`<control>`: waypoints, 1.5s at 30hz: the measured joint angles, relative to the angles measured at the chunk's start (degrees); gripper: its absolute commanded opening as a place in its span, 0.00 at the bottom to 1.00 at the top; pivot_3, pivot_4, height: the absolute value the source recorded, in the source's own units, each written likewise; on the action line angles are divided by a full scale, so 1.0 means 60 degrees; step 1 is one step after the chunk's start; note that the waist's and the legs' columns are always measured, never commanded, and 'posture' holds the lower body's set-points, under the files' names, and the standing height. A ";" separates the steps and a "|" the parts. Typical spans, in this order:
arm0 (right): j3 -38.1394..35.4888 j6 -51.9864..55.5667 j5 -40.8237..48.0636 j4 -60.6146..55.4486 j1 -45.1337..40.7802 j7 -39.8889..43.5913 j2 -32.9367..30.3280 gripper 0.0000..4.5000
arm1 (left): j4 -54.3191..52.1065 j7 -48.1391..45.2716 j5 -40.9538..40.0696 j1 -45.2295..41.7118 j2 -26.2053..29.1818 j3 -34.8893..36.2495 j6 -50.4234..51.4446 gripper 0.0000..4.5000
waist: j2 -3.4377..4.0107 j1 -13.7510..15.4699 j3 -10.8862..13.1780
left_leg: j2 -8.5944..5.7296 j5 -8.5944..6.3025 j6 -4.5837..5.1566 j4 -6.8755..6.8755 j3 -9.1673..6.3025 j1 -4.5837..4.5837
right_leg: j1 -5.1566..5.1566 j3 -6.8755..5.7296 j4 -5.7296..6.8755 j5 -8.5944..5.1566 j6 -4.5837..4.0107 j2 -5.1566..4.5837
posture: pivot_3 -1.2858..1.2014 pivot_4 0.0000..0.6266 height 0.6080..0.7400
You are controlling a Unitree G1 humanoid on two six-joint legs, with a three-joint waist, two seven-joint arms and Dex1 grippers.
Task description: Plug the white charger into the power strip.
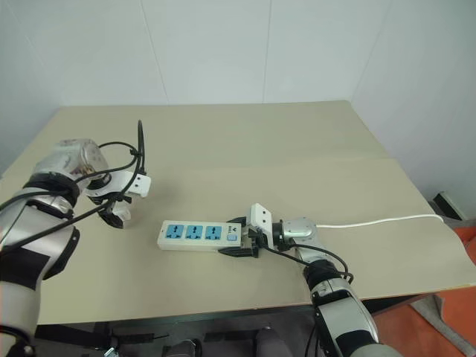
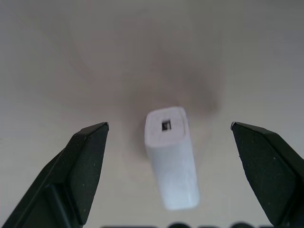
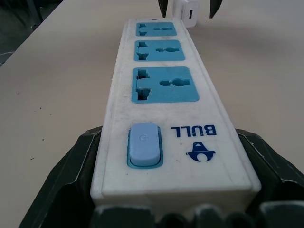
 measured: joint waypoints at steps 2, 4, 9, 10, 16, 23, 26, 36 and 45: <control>0.0001 0.0096 0.0016 -0.0072 0.0033 -0.0037 -0.0012 0.76 | 0.0001 0.0096 0.0073 0.0110 -0.0082 0.0001 0.0067 1.00 | 0.0000 0.0008 0.0000 | 0.0000 0.0000 0.0000 0.0001 -0.0001 -0.0002 | 0.0000 -0.0002 0.0001 0.0000 0.0000 0.0000 | 0.52 0.24 1.00; 0.0002 0.0120 0.0020 -0.0146 0.0085 -0.0070 -0.0014 0.76 | -0.0002 0.0127 0.0114 0.0110 -0.0098 0.0004 0.0139 0.87 | 0.0000 0.0010 0.0000 | -0.0002 0.0000 0.0000 0.0002 0.0000 0.0004 | 0.0005 0.0000 0.0002 0.0000 0.0000 -0.0001 | 0.52 0.24 1.00; 0.0000 0.0191 0.0032 -0.0329 0.0202 -0.0134 -0.0016 0.76 | -0.0002 0.0167 0.0233 0.0111 -0.0115 0.0012 0.0169 0.51 | 0.0000 0.0017 0.0000 | -0.0002 0.0000 0.0000 0.0002 -0.0001 0.0006 | 0.0006 -0.0001 0.0003 0.0000 0.0000 -0.0001 | 0.52 0.24 1.00; 0.0002 0.0202 0.0032 -0.0343 0.0209 -0.0139 -0.0015 0.76 | -0.0002 0.0173 0.0250 0.0113 -0.0117 0.0022 0.0174 0.42 | 0.0000 0.0017 0.0000 | -0.0002 0.0000 0.0000 0.0002 -0.0001 0.0006 | 0.0006 -0.0001 0.0004 0.0000 0.0000 -0.0001 | 0.52 0.24 1.00; 0.0003 0.0248 0.0038 -0.0356 0.0213 -0.0138 -0.0012 0.76 | -0.0002 0.0164 0.0267 0.0123 -0.0106 0.0222 0.0118 0.23 | 0.0000 0.0021 0.0000 | -0.0002 0.0000 0.0000 0.0003 -0.0001 0.0007 | 0.0007 -0.0002 0.0005 0.0000 0.0000 -0.0001 | 0.52 0.24 1.00; 0.0012 0.0252 0.0046 -0.0348 0.0209 0.0067 -0.0018 0.76 | -0.0561 0.0184 -0.1490 0.0086 -0.0185 0.2137 -0.0310 0.23 | 0.0000 0.0057 0.0000 | -0.0001 0.0000 0.0000 0.0004 -0.0002 -0.0001 | 0.0004 -0.0005 0.0003 0.0001 -0.0001 -0.0004 | 0.52 0.24 1.00; 0.0041 0.0228 0.0039 -0.0268 0.0151 0.0283 -0.0027 0.76 | -0.1639 0.0115 -0.2910 0.0141 -0.0370 0.3416 -0.0321 0.23 | 0.0000 0.0074 0.0000 | 0.0000 0.0000 0.0000 0.0004 -0.0003 0.0000 | 0.0005 -0.0007 0.0005 0.0002 -0.0002 -0.0004 | 0.52 0.24 1.00; 0.0343 0.0119 -0.0074 0.0697 -0.0543 0.0832 -0.0023 0.76 | -0.8994 -0.1172 -0.7826 0.4480 -0.0911 0.5466 0.2566 0.23 | 0.0001 -0.0032 -0.0001 | 0.0001 0.0001 0.0000 0.0021 -0.0010 0.0051 | 0.0024 -0.0003 0.0078 0.0006 -0.0013 -0.0004 | 0.52 0.24 1.00; 0.0374 0.0086 -0.0160 0.1238 -0.0825 0.0913 0.0125 0.76 | -1.1585 -0.0899 -0.9413 0.5919 -0.0768 0.5758 0.4114 0.23 | 0.0001 -0.0036 -0.0001 | 0.0004 0.0001 0.0000 0.0027 -0.0011 0.0085 | 0.0054 0.0001 0.0080 0.0004 -0.0009 0.0004 | 0.52 0.24 1.00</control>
